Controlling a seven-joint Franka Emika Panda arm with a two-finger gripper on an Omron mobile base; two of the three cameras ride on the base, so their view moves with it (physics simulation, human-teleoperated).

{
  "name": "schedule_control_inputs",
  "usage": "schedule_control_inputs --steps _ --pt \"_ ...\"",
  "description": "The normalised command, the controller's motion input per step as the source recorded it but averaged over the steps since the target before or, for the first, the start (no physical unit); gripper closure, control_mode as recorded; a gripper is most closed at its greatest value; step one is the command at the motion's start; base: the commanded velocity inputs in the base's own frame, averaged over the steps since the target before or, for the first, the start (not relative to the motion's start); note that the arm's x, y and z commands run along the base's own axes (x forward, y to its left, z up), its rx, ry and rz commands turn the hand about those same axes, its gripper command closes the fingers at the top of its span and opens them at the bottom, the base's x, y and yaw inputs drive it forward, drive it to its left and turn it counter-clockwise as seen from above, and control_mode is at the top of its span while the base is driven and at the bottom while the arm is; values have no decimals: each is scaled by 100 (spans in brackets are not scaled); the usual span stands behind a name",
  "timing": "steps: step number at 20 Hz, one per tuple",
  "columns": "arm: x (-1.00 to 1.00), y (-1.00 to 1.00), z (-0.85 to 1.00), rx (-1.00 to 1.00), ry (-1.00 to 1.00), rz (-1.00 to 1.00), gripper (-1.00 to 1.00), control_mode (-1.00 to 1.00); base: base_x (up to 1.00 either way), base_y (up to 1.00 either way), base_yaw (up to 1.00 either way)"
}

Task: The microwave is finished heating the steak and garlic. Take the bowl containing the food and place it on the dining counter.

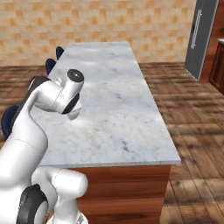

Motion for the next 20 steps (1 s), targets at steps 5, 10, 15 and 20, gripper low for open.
schedule_control_inputs --steps 5,10,15,20 --pt "100 -11 -86 -1 5 13 100 -100 0 0 0" --pt "100 20 -62 0 6 3 100 -100 0 0 0" --pt "100 35 -66 -6 10 0 100 -100 0 0 0" --pt "94 47 -53 -8 7 -3 100 -100 0 0 0"
